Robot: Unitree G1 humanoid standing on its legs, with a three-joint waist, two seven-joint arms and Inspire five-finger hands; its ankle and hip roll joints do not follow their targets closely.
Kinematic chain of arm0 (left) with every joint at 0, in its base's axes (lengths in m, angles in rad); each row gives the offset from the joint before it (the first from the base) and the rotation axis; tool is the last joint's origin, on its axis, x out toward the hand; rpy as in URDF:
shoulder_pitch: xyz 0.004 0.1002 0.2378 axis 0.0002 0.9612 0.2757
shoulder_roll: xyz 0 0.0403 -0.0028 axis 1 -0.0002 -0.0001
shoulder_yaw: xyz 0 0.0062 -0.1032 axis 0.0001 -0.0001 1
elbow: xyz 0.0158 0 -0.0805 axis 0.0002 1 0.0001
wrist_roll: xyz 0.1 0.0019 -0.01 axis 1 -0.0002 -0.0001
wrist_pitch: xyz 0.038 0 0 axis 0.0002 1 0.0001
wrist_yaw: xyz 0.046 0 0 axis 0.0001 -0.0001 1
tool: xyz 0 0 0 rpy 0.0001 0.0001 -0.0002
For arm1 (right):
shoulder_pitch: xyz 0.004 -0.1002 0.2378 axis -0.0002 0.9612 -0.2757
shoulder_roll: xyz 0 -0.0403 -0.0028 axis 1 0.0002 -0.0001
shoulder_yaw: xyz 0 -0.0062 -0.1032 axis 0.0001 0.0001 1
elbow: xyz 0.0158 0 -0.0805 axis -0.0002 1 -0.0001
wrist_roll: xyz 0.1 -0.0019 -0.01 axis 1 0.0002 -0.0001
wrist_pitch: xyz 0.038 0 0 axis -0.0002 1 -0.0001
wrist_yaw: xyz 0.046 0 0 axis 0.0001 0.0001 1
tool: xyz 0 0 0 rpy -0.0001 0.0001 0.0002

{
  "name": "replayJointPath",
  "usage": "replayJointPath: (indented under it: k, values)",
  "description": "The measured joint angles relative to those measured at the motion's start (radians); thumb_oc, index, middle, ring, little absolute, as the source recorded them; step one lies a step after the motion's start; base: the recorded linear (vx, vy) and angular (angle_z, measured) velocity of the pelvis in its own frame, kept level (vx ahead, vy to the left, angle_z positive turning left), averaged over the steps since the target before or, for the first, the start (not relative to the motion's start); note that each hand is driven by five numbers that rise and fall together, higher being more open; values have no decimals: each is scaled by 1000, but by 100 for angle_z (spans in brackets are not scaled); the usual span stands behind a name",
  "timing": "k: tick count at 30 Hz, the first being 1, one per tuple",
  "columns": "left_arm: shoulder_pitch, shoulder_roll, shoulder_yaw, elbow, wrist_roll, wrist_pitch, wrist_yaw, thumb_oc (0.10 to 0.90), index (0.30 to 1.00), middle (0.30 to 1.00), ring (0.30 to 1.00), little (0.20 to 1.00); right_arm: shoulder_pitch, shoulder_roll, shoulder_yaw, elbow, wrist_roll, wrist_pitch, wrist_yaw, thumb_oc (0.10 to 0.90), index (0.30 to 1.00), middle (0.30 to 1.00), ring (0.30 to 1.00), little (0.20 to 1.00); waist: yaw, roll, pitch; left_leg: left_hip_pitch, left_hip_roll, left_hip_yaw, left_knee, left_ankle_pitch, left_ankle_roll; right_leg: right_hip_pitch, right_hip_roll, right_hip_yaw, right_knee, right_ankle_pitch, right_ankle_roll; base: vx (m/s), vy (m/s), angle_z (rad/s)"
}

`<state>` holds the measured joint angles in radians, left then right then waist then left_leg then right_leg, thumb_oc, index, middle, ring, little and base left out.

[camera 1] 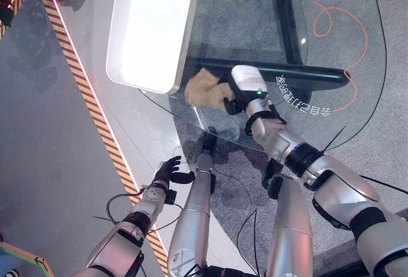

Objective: Wipe the table with a cloth and put it in the basket.

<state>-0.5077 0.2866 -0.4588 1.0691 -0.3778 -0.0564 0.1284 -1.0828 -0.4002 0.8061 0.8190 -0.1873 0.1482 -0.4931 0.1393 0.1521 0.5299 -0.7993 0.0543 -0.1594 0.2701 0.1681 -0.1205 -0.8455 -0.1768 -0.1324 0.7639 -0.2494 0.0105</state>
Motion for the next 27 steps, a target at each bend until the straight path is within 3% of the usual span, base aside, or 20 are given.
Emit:
replayJointPath:
  k: [5,16,21,24,27]
  values:
    - [8,8,0,1,-1,3,0,800,900,900,900,900,-9,-30,-24,12,42,-2,-61,100,300,300,300,200,-1,0,0,-11,-8,0,3,7,0,-3,-8,1,-7,5,12,-7,21,3]
    - [16,20,-2,0,-23,0,-8,800,900,900,900,900,-36,-33,-88,117,93,-83,-150,100,300,300,300,200,-7,-4,2,-40,-10,1,9,4,-2,-26,-8,2,-17,13,12,0,0,0]
    - [16,37,-4,-1,-35,0,-10,800,900,900,900,900,-44,-34,-147,160,132,-118,-163,100,300,300,300,200,-9,-15,6,-44,-20,1,9,7,3,-26,-17,3,-20,17,18,-28,-5,3]
    - [9,64,-2,-4,-43,1,-12,800,900,900,900,900,-53,-34,-203,184,172,-138,-189,100,300,300,300,200,-16,-37,7,-65,-22,8,19,-11,20,-39,-22,3,-28,21,18,-22,-6,1]
    - [7,77,-7,1,-43,3,-16,800,900,900,900,900,-56,-42,-263,205,207,-139,-204,100,300,300,300,200,-40,-46,7,-94,-34,19,76,-22,39,-37,-28,14,-34,24,44,0,-16,-2]
